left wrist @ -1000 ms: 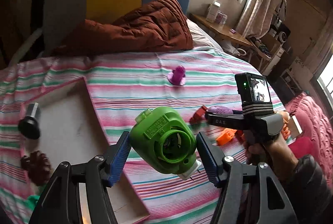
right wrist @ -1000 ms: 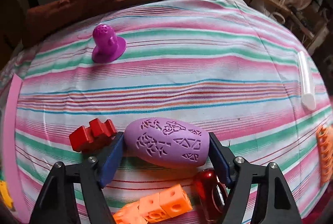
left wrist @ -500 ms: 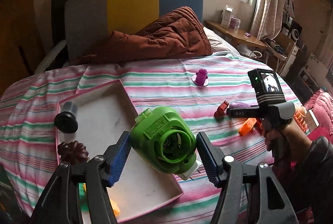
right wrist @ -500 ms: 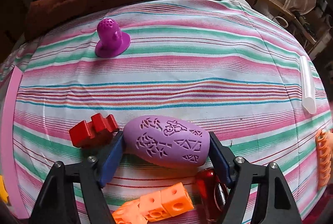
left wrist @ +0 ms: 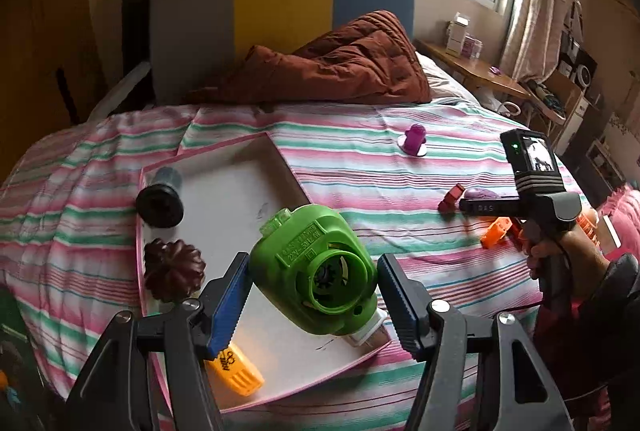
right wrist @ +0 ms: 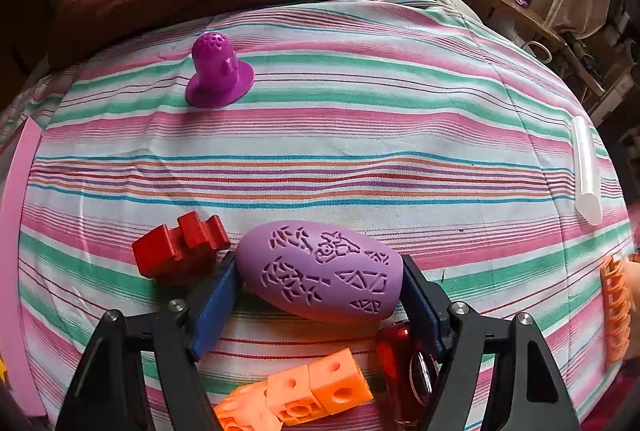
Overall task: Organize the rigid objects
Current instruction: 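Carry the green device into the tray and release it with the left gripper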
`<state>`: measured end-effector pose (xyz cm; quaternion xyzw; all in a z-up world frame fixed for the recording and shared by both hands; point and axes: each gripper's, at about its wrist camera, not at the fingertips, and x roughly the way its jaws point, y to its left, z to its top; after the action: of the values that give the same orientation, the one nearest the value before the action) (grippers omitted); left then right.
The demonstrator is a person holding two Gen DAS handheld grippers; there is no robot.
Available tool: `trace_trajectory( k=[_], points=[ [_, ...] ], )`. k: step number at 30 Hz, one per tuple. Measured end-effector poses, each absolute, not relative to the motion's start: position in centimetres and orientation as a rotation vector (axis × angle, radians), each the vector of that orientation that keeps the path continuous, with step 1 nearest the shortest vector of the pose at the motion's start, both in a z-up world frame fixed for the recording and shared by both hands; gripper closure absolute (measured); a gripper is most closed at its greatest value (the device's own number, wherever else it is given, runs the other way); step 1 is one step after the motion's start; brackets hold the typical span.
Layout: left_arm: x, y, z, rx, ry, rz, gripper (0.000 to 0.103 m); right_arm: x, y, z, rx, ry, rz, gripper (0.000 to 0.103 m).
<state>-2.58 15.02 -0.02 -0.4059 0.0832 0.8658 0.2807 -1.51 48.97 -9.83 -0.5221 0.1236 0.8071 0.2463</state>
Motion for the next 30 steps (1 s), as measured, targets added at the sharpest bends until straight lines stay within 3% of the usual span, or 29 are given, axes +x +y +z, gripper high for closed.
trace_trajectory(
  k=[9,20,30],
  points=[
    [-6.5,13.0,-0.7,-1.185,0.089,2.301,0.038,-1.5,49.1,-9.8,-1.429,0.326,2.201,0.027],
    [-18.1,12.6,-3.4,-1.376,-0.045,2.278,0.038,-1.5,49.3,-9.9,-1.433,0.318,2.203,0.027],
    [-23.2,14.4,-6.4,-1.462,0.094,2.274,0.038,-1.6,49.3,-9.9,-1.44,0.313,2.201,0.027]
  ],
)
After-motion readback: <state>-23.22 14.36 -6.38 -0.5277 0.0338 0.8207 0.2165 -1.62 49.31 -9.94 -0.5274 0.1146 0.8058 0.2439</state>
